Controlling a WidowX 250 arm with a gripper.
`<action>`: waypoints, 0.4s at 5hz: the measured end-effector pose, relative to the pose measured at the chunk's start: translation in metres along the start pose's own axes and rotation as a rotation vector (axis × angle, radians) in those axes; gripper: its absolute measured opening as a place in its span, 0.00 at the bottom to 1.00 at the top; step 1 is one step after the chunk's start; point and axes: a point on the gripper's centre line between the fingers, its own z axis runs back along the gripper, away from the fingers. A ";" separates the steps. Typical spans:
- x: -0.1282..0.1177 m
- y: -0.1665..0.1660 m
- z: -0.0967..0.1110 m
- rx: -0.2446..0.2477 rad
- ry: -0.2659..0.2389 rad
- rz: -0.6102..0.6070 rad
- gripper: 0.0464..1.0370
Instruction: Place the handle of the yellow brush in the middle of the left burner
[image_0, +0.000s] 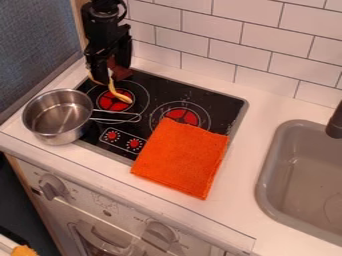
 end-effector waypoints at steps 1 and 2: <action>-0.003 -0.009 0.028 -0.070 -0.011 -0.026 0.96; -0.011 -0.015 0.052 -0.127 -0.022 -0.064 0.96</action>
